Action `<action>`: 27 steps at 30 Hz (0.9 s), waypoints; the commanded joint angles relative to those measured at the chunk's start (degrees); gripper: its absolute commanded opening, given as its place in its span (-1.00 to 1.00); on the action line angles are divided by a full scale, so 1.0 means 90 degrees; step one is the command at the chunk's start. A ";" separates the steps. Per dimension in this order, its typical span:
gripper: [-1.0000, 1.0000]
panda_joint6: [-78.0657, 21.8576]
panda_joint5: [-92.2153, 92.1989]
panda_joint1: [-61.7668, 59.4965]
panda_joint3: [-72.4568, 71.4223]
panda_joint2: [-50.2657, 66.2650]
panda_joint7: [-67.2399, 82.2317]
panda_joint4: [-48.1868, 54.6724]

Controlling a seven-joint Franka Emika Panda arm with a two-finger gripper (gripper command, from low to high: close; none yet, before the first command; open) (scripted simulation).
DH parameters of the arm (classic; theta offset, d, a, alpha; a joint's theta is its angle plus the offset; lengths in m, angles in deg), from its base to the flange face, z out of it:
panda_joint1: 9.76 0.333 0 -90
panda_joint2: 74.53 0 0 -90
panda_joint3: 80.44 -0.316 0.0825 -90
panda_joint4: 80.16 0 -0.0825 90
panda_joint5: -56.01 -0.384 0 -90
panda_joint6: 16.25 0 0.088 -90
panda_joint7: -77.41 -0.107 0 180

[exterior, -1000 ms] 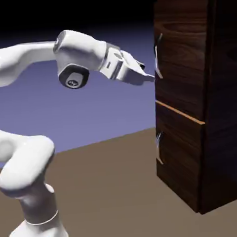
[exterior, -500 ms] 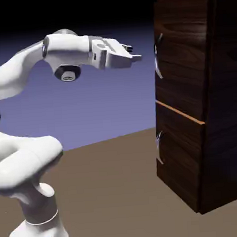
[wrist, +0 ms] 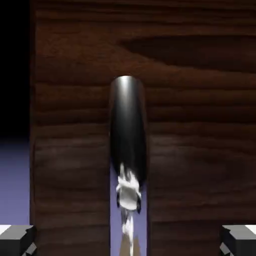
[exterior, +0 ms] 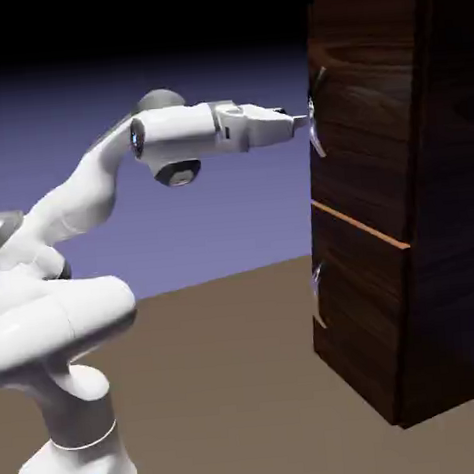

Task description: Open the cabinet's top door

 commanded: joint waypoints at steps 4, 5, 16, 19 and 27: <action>-1.00 -0.0001 -0.0261 -0.0401 -0.0139 0.0130 0.0068 0.0368; -1.00 -0.0278 -0.0390 -0.0278 -0.0029 0.0151 0.0320 0.0158; -1.00 -0.3323 -0.0401 0.0453 0.1474 0.0867 0.2322 -0.1511; -1.00 -0.4154 -0.0105 0.0444 0.1954 0.1200 0.2742 -0.1743; -1.00 -0.6369 0.1050 0.0079 0.3163 0.2460 0.3841 -0.1866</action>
